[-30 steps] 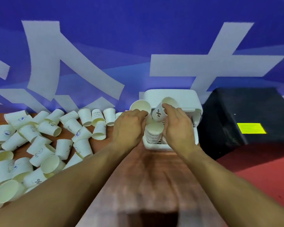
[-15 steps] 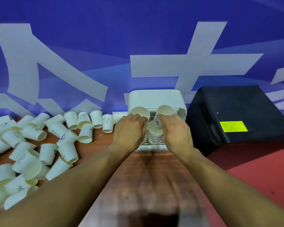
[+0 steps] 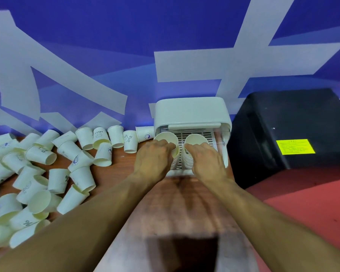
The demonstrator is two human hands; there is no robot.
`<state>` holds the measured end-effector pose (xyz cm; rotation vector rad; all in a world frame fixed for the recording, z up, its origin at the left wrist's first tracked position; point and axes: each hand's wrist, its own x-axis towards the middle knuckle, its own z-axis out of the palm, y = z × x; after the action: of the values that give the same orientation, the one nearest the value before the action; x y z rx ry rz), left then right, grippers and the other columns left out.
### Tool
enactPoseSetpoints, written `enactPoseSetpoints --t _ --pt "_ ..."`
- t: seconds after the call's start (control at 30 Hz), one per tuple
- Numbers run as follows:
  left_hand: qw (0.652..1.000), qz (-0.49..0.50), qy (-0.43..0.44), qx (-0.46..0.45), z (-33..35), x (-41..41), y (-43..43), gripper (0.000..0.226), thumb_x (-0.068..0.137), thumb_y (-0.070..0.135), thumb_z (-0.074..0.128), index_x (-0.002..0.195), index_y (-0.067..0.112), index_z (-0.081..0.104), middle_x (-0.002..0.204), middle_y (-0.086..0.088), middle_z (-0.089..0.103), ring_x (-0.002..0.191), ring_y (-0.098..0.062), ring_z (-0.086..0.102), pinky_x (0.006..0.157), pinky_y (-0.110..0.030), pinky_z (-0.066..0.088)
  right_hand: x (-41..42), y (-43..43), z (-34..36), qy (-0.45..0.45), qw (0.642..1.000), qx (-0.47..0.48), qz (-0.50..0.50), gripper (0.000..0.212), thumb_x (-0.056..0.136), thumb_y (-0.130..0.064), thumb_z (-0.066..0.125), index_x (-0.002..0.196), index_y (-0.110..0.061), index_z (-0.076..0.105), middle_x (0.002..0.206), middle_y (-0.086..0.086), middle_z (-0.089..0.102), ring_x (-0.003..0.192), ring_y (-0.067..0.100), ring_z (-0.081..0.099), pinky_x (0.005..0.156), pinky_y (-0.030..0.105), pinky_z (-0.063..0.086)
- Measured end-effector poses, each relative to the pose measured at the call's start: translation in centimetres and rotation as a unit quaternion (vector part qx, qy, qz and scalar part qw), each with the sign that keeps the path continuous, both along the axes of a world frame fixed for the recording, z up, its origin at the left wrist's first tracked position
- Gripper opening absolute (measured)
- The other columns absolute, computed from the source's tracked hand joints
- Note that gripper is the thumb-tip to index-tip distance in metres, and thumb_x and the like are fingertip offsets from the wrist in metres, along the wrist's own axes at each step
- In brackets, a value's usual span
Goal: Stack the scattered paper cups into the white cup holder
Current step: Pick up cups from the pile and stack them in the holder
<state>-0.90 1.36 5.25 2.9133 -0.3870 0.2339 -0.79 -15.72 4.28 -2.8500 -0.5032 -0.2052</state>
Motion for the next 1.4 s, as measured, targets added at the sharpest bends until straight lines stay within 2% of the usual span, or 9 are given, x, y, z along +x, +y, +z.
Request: enactPoseSetpoints --t 0.07,0.17,0.27,0.77,0.93,1.03,1.1,1.23,1.4 --pt "1.000 -0.005 0.006 0.007 -0.4 0.2 0.0 0.015 0.080 0.016 0.061 0.090 0.023 0.071 0.077 -0.001 0.065 0.071 -0.028 0.060 0.054 -0.033 0.046 0.1 0.0 -0.2 0.031 0.999 -0.020 0.003 0.043 0.066 -0.004 0.063 0.108 -0.012 0.068 0.075 0.003 0.066 0.073 0.028 0.059 0.059 0.030 0.045" --pt "1.000 -0.014 0.012 0.025 -0.8 0.4 -0.1 0.015 0.077 0.014 0.063 0.086 0.023 0.069 0.073 0.000 0.062 0.066 -0.027 0.059 0.050 -0.028 0.033 0.4 0.1 0.2 0.085 0.995 -0.045 0.019 0.057 0.081 -0.006 0.052 0.137 -0.014 0.048 0.106 0.006 0.064 0.103 0.029 0.052 0.079 0.034 0.040" --pt "0.998 -0.030 0.026 0.054 -1.2 0.5 0.0 0.024 0.070 0.010 0.066 0.089 0.024 0.068 0.076 0.000 0.063 0.069 -0.027 0.060 0.052 -0.028 0.026 0.8 0.6 0.1 0.098 0.993 -0.060 0.017 0.060 0.085 -0.010 0.049 0.144 -0.019 0.037 0.120 0.001 0.059 0.114 0.024 0.046 0.083 0.030 0.037" --pt "0.996 -0.044 0.070 0.032 -2.1 0.2 -0.5 0.030 0.084 0.015 0.053 0.108 0.028 0.065 0.092 0.002 0.064 0.088 -0.026 0.060 0.059 -0.030 0.030 1.1 2.3 -1.0 0.118 0.991 -0.066 -0.010 0.056 0.087 -0.008 0.045 0.142 -0.015 0.038 0.114 0.005 0.061 0.109 0.026 0.048 0.079 0.034 0.038" --pt "0.994 -0.040 -0.025 -0.102 -3.6 -0.5 0.3 0.040 0.088 0.018 0.065 0.128 0.017 0.059 0.124 -0.007 0.056 0.112 -0.028 0.050 0.089 -0.036 0.048 0.7 1.4 -1.9 -0.006 0.995 0.095 -0.008 0.040 0.077 -0.004 0.060 0.117 -0.008 0.063 0.105 0.008 0.064 0.099 0.029 0.052 0.086 0.036 0.048" --pt "0.966 0.062 -0.029 -0.249 -4.7 -1.7 0.3 0.074 0.082 0.026 0.076 0.145 0.013 0.040 0.136 -0.011 0.042 0.125 -0.025 0.040 0.105 -0.030 0.036 -0.3 0.4 -2.4 -0.041 0.979 0.190 -0.069 0.058 0.076 -0.013 0.068 0.131 -0.006 0.050 0.125 0.011 0.053 0.115 0.029 0.046 0.108 0.022 0.024" --pt "0.947 0.129 0.033 -0.291 -5.7 -1.8 0.3 0.093 0.073 0.029 0.083 0.148 0.014 0.031 0.137 -0.008 0.040 0.126 -0.020 0.037 0.106 -0.023 0.031 -0.7 -0.1 -2.9 0.021 0.962 0.241 -0.130 0.078 0.073 -0.018 0.074 0.140 -0.006 0.037 0.136 0.011 0.042 0.126 0.026 0.037 0.108 0.029 0.027" --pt "0.912 0.190 0.152 -0.330 -8.1 -0.9 0.3 0.088 0.064 0.043 0.086 0.136 0.024 0.039 0.129 0.003 0.055 0.118 -0.019 0.052 0.095 -0.042 0.049 0.1 -1.1 -4.9 0.135 0.937 0.267 -0.184 0.100 0.069 -0.024 0.082 0.147 -0.009 0.022 0.145 0.007 0.032 0.132 0.022 0.035 0.109 0.034 0.034" --pt "0.898 0.228 0.200 -0.320 -9.2 0.9 -0.2 0.070 0.065 0.038 0.087 0.124 0.023 0.053 0.116 0.004 0.067 0.106 -0.020 0.063 0.084 -0.036 0.053 2.4 -1.3 -6.4 0.206 0.910 0.305 -0.192 0.093 0.059 -0.026 0.087 0.136 -0.019 0.036 0.127 -0.004 0.052 0.116 0.017 0.052 0.095 0.035 0.046"
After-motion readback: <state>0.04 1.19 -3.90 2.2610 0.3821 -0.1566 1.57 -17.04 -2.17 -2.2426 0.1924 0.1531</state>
